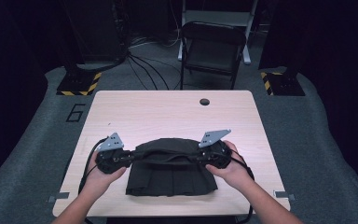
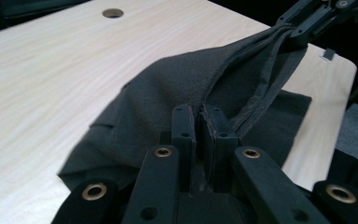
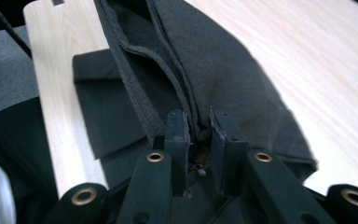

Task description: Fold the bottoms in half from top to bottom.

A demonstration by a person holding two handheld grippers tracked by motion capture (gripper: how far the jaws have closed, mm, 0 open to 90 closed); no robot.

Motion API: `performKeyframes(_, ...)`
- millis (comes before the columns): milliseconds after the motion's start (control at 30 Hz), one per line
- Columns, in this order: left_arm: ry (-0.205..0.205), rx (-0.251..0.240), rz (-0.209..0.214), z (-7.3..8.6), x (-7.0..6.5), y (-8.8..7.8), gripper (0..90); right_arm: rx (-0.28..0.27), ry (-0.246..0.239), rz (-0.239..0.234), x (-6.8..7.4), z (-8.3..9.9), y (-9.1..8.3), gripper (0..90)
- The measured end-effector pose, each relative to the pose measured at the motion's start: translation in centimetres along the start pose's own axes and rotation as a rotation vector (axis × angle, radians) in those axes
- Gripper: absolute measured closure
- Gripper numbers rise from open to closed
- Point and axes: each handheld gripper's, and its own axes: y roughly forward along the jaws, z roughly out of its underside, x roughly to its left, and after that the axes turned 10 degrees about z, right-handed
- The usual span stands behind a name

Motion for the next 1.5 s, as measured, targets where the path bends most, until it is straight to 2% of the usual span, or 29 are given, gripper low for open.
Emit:
performKeyframes(133,-0.001,0.016,0.012,1.7,-0.8,0.5,84.0,0.011,-0.016,-0.001,1.1,1.4,0.3,77.7)
performKeyframes(167,-0.001,0.021,0.016,2.1,-0.9,0.6,83.9,0.013,-0.033,-0.001,1.4,1.7,0.4,77.7)
performKeyframes(233,-0.004,0.025,0.023,2.9,-1.2,0.8,83.9,0.009,-0.023,0.003,1.9,2.4,0.5,77.7)
performKeyframes(300,-0.029,0.019,0.035,3.8,-1.4,1.1,83.8,0.013,-0.016,-0.003,2.2,3.1,0.7,77.7)
performKeyframes(433,-0.026,0.087,0.041,5.5,-1.6,2.1,83.8,0.043,-0.047,0.013,3.3,4.4,1.4,77.6)
performKeyframes(567,-0.055,0.098,0.051,6.8,-1.5,2.8,83.5,0.076,-0.078,0.012,4.0,5.6,2.3,77.5)
performKeyframes(667,-0.053,0.119,0.056,7.3,-1.4,3.2,83.5,0.084,-0.047,0.014,4.1,6.3,2.9,77.5)
performKeyframes(833,-0.061,0.125,0.060,7.9,-1.5,3.8,83.5,0.090,-0.028,0.015,4.2,7.2,3.4,77.5)
performKeyframes(900,-0.070,0.129,0.067,8.0,-1.5,3.8,83.3,0.091,-0.021,0.013,4.3,7.5,3.5,77.4)
performKeyframes(933,-0.061,0.131,0.053,8.1,-1.6,3.9,83.2,0.089,-0.019,0.014,4.3,7.6,3.6,77.3)
performKeyframes(1000,-0.066,0.137,0.067,8.1,-1.6,3.8,82.6,0.085,-0.036,0.013,4.2,7.7,3.6,77.1)
performKeyframes(1067,-0.074,0.121,0.051,7.9,-1.7,3.7,78.8,0.088,-0.020,0.013,4.3,7.7,3.4,75.6)
performKeyframes(1133,-0.093,0.103,0.053,7.6,-1.7,3.2,72.3,0.081,-0.005,0.012,4.2,7.5,3.1,70.9)
performKeyframes(1200,-0.091,0.083,0.042,7.0,-1.7,2.8,65.5,0.063,-0.006,0.001,4.0,7.3,2.5,61.5)
performKeyframes(1267,-0.092,0.061,0.032,6.3,-1.5,2.4,58.1,0.028,0.025,-0.010,3.8,7.0,1.7,53.3)
performKeyframes(1367,-0.109,0.027,0.018,5.3,-1.0,2.1,51.0,-0.023,0.046,0.010,3.1,6.1,0.7,47.9)
performKeyframes(1400,-0.104,0.020,0.004,5.0,-0.8,2.1,49.2,-0.029,0.062,0.013,2.8,5.8,0.5,46.4)
performKeyframes(1500,-0.086,0.033,-0.021,4.0,0.1,2.5,44.8,-0.036,0.085,0.030,1.8,5.0,0.7,42.8)
